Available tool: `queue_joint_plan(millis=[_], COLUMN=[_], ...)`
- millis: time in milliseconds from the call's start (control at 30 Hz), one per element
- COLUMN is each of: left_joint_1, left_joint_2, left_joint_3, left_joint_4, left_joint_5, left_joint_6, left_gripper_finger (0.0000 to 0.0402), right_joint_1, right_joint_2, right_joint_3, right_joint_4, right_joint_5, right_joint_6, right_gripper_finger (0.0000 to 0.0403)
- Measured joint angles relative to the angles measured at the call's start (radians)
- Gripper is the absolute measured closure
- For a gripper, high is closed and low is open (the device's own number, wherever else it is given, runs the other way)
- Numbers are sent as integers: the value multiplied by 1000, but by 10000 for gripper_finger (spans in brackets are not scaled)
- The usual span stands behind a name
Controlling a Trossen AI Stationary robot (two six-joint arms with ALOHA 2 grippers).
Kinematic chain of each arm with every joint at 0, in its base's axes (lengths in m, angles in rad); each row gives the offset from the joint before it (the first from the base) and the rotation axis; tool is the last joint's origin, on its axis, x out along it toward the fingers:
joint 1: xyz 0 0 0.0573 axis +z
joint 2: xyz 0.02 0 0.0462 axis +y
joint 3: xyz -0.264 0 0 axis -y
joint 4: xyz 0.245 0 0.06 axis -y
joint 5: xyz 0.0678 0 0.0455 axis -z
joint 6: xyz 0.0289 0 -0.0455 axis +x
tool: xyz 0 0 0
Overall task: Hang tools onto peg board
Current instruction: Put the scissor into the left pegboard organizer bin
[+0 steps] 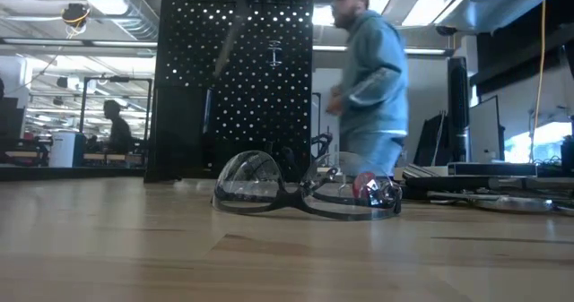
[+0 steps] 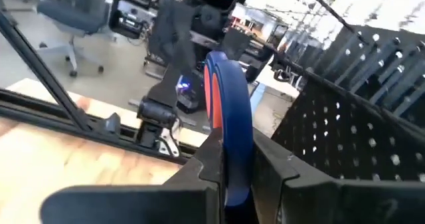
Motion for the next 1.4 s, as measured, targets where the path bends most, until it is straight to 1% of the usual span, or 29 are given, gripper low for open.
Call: queue_joint_plan(millis=[100,167,233,333,533,633,900,1067,1400], left_joint_1=[0,0,0,0,0,-1,2,1,1], left_joint_2=[-39,-56,-68,-78,-78,-77,-76,-76,-76], left_joint_3=[0,0,0,0,0,0,0,0,0], left_joint_4=[-23,-24,-22,-22,-40,-48,-112,-165,-97], left_joint_5=[-65,-87,-92,-92,-99,-100,-109,-142,-143], left_joint_6=[18,26,37,42,42,42,48,70,165], left_gripper_finger=[274,274,274,274,274,274,274,274,274], right_joint_1=[-7,-19,-32,-54,-88,-86,-78,-58,-45], right_joint_2=[70,116,155,203,274,277,274,267,234], right_joint_3=[75,120,153,197,228,228,229,229,229], right_joint_4=[21,36,43,52,40,42,26,21,23], right_joint_5=[8,20,40,35,35,67,67,70,47], right_joint_6=[-34,-42,-44,-38,28,31,69,72,74], right_gripper_finger=[359,359,359,359,359,359,359,359,359])
